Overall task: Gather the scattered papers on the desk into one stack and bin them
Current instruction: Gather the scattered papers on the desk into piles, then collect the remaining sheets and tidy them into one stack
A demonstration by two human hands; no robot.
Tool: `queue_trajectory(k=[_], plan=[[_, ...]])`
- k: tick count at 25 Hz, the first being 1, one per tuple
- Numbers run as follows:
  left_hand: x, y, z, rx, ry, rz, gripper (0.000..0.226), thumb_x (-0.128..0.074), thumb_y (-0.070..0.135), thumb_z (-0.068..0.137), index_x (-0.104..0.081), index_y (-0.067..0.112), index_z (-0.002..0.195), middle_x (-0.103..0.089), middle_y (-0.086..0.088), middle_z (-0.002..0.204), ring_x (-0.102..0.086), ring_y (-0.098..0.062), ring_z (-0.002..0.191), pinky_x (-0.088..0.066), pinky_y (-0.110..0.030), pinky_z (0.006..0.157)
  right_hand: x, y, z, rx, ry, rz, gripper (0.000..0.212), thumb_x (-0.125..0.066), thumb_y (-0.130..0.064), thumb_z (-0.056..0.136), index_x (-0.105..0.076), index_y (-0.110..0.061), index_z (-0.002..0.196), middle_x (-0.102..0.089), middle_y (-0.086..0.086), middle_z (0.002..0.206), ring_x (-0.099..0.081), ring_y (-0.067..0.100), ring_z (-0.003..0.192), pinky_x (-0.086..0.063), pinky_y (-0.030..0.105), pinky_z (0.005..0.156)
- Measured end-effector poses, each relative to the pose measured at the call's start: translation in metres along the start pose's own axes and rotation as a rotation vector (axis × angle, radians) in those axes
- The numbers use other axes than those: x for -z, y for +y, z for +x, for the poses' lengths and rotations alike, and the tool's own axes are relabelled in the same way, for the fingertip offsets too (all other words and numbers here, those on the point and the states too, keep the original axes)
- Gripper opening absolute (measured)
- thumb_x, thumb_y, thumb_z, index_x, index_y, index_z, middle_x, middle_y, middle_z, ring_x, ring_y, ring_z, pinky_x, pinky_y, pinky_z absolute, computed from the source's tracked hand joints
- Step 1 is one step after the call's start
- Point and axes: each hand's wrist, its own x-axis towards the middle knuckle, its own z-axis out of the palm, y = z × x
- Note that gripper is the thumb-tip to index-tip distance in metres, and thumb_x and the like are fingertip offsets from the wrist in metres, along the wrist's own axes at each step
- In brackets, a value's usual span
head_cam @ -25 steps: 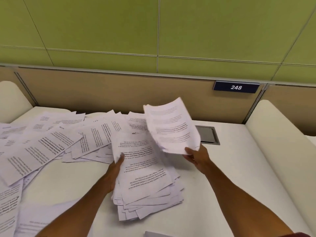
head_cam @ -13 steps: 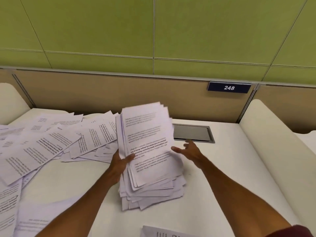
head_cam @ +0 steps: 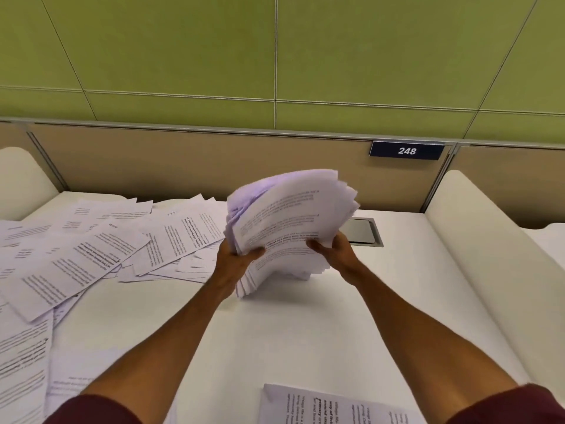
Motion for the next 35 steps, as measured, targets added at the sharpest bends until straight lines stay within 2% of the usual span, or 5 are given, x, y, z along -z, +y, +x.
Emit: queue_trajectory(k=[14, 19, 28, 31, 35], plan=[[0.096, -0.036, -0.032, 0.318, -0.096, -0.014, 0.049, -0.075, -0.003, 0.075, -0.058, 0.008, 0.120, -0.065, -0.015, 0.120, -0.066, -0.024, 0.091, -0.054, -0.034, 0.079, -0.026, 0.004, -0.088, -0.378, -0.269, -0.718, 0.076, -0.086, -0.032, 0.069, -0.047, -0.012, 0.132, -0.058, 0.008, 0.123, -0.054, 0.020, 0.103, -0.049, 0.030, 0.086], [0.132, -0.058, -0.054, 0.370, -0.006, -0.056, 0.053, -0.072, -0.008, 0.076, -0.055, -0.001, 0.126, -0.060, -0.020, 0.129, -0.062, -0.025, 0.100, -0.049, -0.035, 0.087, -0.039, 0.026, -0.155, -0.473, -0.622, -1.084, 0.073, -0.091, -0.041, 0.057, -0.057, -0.021, 0.119, -0.050, 0.002, 0.120, -0.048, 0.017, 0.103, -0.046, 0.029, 0.083], [0.153, -0.064, -0.080, 0.387, -0.024, -0.037, 0.054, -0.072, -0.008, 0.076, -0.055, -0.002, 0.126, -0.059, -0.021, 0.129, -0.059, -0.024, 0.099, -0.047, -0.034, 0.088, -0.064, 0.042, -0.201, -0.421, -0.386, -1.143, 0.034, -0.084, -0.015, 0.066, -0.051, -0.024, 0.063, -0.058, -0.002, 0.079, -0.060, 0.021, 0.085, -0.045, 0.028, 0.070], [0.164, -0.065, -0.082, 0.397, -0.017, -0.047, 0.053, -0.072, -0.009, 0.076, -0.056, 0.000, 0.125, -0.060, -0.021, 0.128, -0.060, -0.025, 0.099, -0.048, -0.036, 0.087, -0.055, 0.037, -0.202, -0.409, -0.213, -1.081, 0.032, -0.078, -0.011, 0.073, -0.050, -0.023, 0.083, -0.066, 0.005, 0.094, -0.063, 0.025, 0.092, -0.048, 0.032, 0.077], [0.170, -0.064, -0.081, 0.408, 0.017, -0.061, 0.052, -0.071, -0.009, 0.076, -0.055, 0.000, 0.124, -0.060, -0.020, 0.129, -0.060, -0.024, 0.096, -0.048, -0.035, 0.085, -0.049, 0.031, -0.206, -0.482, -0.521, -1.160, 0.063, -0.093, -0.032, 0.055, -0.054, -0.022, 0.105, -0.050, 0.001, 0.110, -0.043, 0.018, 0.098, -0.046, 0.037, 0.085]])
